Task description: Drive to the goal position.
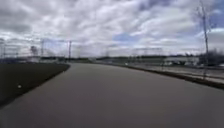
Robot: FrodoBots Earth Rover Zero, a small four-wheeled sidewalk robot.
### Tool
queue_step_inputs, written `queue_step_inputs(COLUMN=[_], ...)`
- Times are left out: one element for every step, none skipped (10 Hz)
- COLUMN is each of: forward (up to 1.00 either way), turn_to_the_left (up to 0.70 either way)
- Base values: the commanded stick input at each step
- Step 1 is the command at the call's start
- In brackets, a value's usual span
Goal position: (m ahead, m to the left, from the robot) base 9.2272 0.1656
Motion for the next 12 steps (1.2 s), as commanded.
queue_step_inputs(forward=[0.98, 0.98, 0.98, 0.98, 0.98, 0.98, 0.97, 0.98, 0.98, 0.98, 0.98, 0.98], turn_to_the_left=[0.16, 0.13, 0.07, 0.07, 0.07, 0.07, 0.04, 0.0, 0.0, 0.0, 0.0, 0.0])
